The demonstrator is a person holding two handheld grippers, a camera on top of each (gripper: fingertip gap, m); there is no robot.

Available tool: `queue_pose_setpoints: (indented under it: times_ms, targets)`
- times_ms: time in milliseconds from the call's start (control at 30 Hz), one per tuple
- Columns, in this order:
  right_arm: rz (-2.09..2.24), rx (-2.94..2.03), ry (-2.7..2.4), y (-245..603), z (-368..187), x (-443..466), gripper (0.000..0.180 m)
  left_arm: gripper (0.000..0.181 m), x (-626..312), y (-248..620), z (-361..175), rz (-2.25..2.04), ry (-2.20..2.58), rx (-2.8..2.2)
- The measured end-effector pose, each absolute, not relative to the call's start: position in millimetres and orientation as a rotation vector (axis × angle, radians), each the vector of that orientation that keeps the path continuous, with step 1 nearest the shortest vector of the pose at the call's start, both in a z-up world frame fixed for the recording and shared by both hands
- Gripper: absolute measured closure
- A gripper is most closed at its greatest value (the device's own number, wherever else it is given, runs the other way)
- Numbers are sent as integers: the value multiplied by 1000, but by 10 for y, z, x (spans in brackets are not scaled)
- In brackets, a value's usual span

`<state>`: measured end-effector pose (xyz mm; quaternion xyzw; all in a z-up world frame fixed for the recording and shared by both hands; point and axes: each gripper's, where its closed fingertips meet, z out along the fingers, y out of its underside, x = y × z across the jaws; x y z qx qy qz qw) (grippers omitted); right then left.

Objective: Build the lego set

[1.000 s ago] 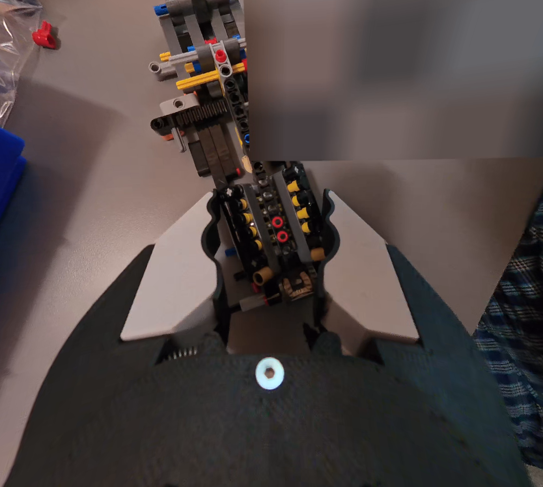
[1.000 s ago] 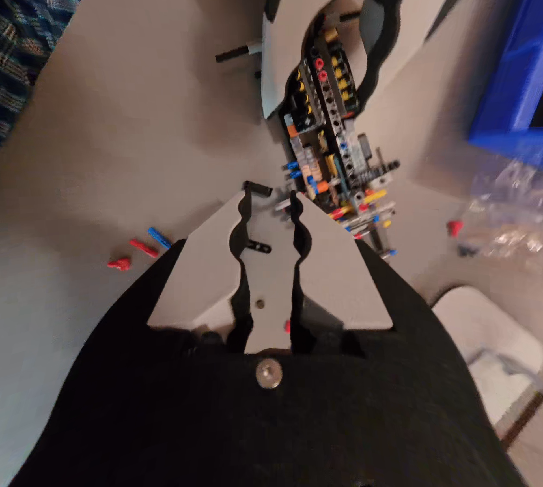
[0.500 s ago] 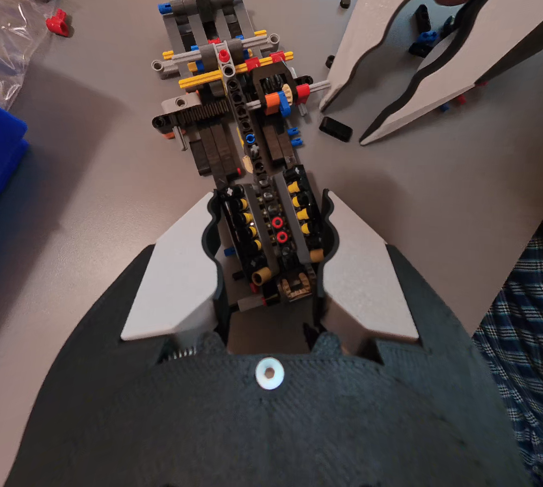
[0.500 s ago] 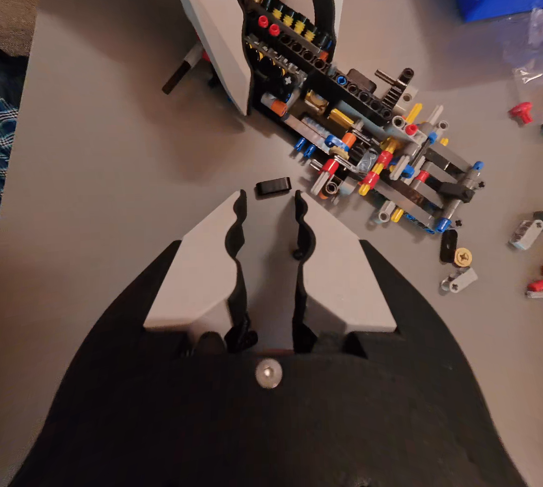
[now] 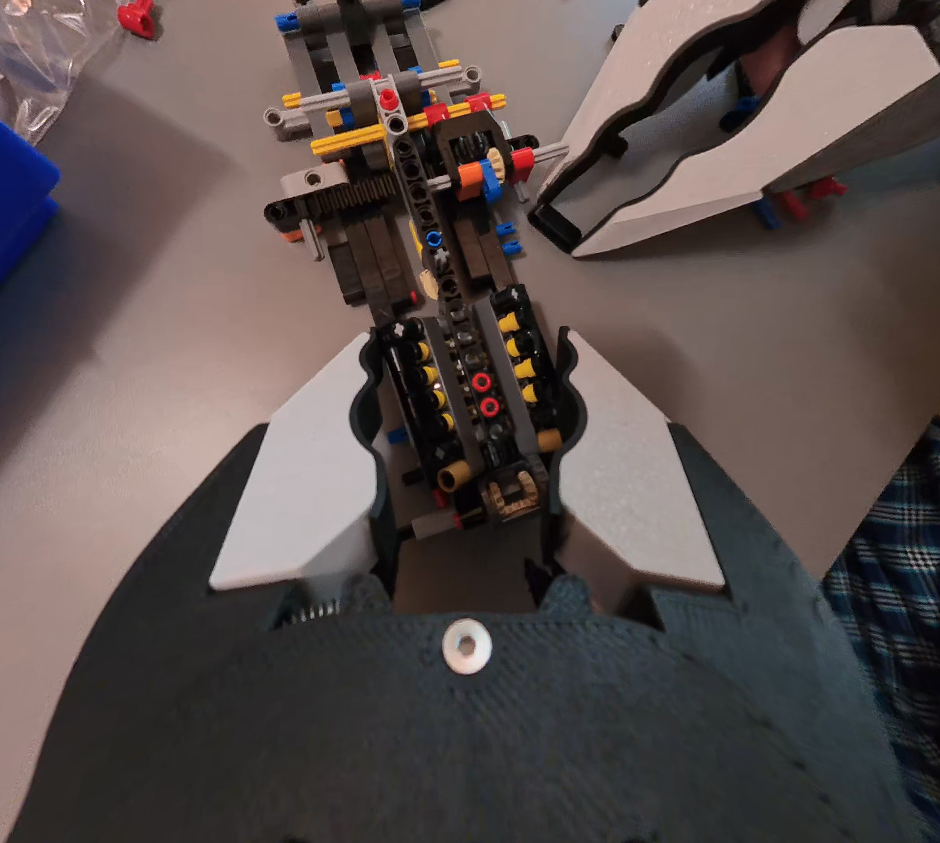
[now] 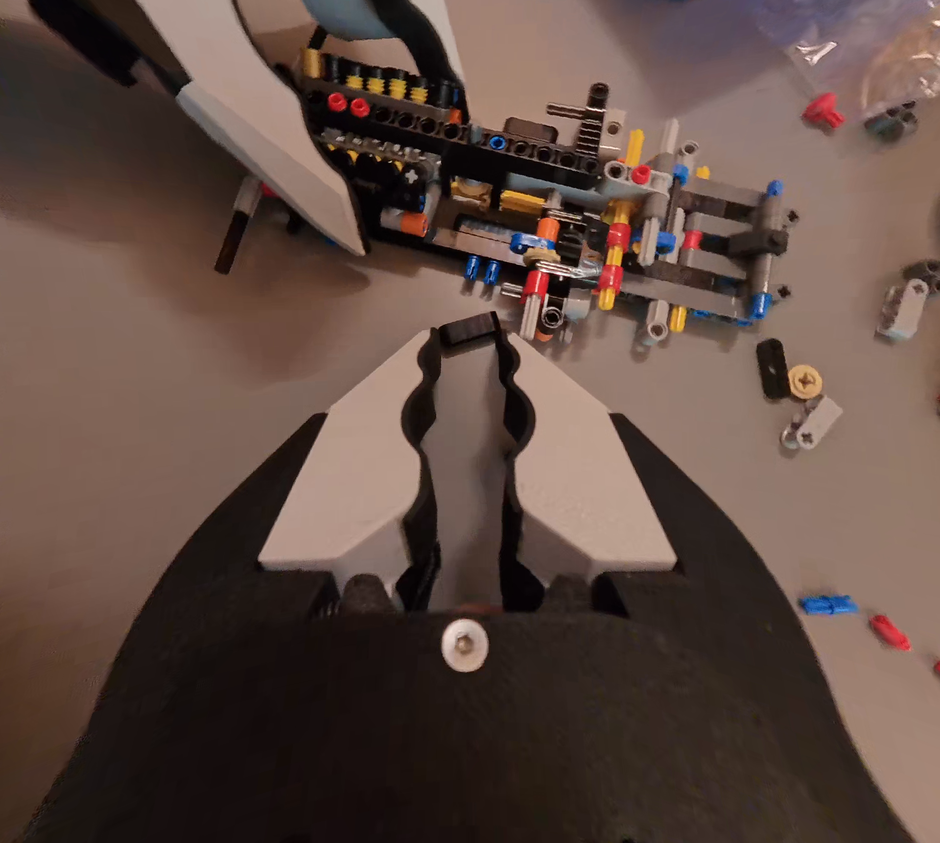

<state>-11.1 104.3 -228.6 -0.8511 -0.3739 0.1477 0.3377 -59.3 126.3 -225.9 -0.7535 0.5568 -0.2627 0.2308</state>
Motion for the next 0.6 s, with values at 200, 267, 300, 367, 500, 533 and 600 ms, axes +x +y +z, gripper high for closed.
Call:
queue_pose_setpoints:
  times_ms: [200,267,300,367,500,533,600]
  targets:
    - [339,-2254,-803,1114,-2283,-98,160,113,-572,1220,-2258,-695,1431,-2111]
    - [300,-2241,-786,1139,-2268,-83,160,111,-551,1179,-2253,-713,1419,-2109]
    - [295,-2246,-786,1143,-2275,-81,160,110,-538,1147,-2248,-734,1423,-2104]
    - [271,-2251,-783,1165,-2288,-62,160,108,-534,1114,-2238,-766,1429,-2107]
    - [268,-2250,-779,1163,-2285,-56,159,108,-566,1105,-2147,-865,1449,-2081]
    - [265,-2251,-771,1167,-2284,-36,159,109,-581,1118,-2098,-892,1446,-2069]
    - [277,-2251,-782,1164,-2286,-32,162,109,-625,1177,-2041,-908,1442,-2058]
